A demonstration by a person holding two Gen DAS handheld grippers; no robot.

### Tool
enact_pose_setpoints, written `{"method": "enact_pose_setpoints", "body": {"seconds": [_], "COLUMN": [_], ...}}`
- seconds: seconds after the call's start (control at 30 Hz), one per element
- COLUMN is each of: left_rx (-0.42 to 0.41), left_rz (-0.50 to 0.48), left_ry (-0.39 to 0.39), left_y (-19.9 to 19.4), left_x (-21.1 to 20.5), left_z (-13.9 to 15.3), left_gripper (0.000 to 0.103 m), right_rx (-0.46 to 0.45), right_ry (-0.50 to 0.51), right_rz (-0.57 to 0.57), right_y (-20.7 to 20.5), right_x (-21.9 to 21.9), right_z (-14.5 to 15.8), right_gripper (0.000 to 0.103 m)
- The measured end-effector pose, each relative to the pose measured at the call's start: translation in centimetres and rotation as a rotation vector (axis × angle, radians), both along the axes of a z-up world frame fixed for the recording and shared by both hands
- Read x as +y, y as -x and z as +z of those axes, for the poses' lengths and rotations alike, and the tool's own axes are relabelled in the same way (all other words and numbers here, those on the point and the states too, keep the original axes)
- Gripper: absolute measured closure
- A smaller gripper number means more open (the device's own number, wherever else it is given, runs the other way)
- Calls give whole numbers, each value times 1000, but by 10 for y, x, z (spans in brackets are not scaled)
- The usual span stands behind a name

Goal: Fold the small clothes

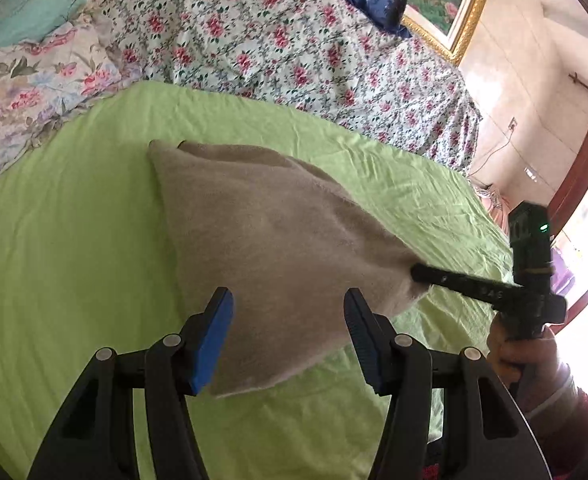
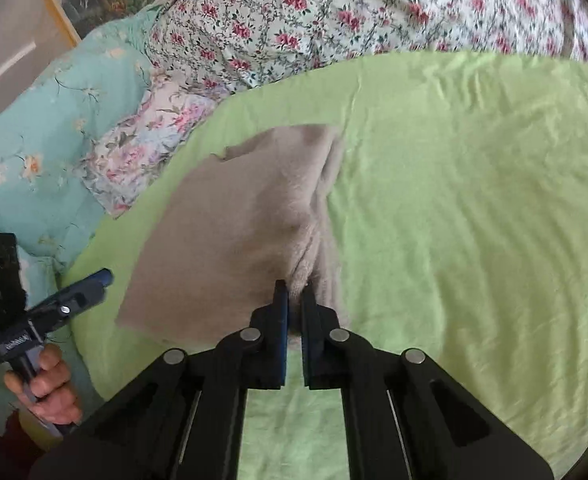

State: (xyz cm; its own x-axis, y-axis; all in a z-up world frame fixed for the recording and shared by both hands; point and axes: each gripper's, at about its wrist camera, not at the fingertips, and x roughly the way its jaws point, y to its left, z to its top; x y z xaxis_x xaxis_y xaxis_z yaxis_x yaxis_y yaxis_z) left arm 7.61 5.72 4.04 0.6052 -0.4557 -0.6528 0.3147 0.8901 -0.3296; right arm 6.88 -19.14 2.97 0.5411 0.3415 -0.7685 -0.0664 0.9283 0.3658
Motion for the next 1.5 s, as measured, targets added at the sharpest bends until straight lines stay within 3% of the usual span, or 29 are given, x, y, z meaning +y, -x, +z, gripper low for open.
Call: {"method": "enact_pose_setpoints", "body": {"seconds": [0.07, 0.13, 0.2, 0.3, 0.4, 0.47, 0.57, 0.63, 0.7, 0.97, 1.1, 1.17, 1.2, 1.3, 1.5], "left_rx": [12, 5, -8, -20, 7, 81, 173, 190, 161, 130, 123, 149, 166, 164, 160], "left_rz": [3, -1, -18, -50, -86, -106, -84, -63, -54, -21, -14, -9, -4, 28, 87], "left_ry": [-5, 1, 18, 37, 73, 88, 89, 85, 56, -80, -106, -128, -141, -174, -216], "left_y": [-1, -1, -1, -2, -6, -11, -18, -19, -15, -3, 4, 4, 3, 6, 14], "left_x": [1, 3, 4, -1, -5, -6, -6, -8, -12, -27, -28, -27, -28, -31, -37], "left_z": [-2, 0, 5, 6, -5, -27, -61, -77, -75, -63, -59, -65, -69, -65, -60], "left_gripper": [46, 46, 46, 46, 46, 46, 46, 50, 50, 49, 48, 49, 49, 49, 49], "right_rx": [105, 149, 102, -44, -79, -15, 99, 101, 95, 83, 28, 48, 51, 43, 41], "right_ry": [-8, -15, -15, 6, -90, -88, -48, -75, -70, -93, -6, 124, 136, 81, 88], "right_rz": [4, -31, -58, -84, 26, 42, -26, -48, -56, -48, 39, 65, 72, 53, 44], "right_y": [-6, -5, -1, 6, -2, -15, -33, -39, -44, -38, -9, -1, 0, 0, 4], "right_x": [-3, -7, -7, 4, 32, 42, 33, 23, 18, 2, 19, 26, 25, 14, 14], "right_z": [-24, -33, -21, 15, 21, -3, -43, -56, -57, -53, -36, -45, -49, -53, -46], "right_gripper": [96, 92, 90, 90, 90, 89, 91, 97, 103, 103, 99, 99, 100, 103, 103]}}
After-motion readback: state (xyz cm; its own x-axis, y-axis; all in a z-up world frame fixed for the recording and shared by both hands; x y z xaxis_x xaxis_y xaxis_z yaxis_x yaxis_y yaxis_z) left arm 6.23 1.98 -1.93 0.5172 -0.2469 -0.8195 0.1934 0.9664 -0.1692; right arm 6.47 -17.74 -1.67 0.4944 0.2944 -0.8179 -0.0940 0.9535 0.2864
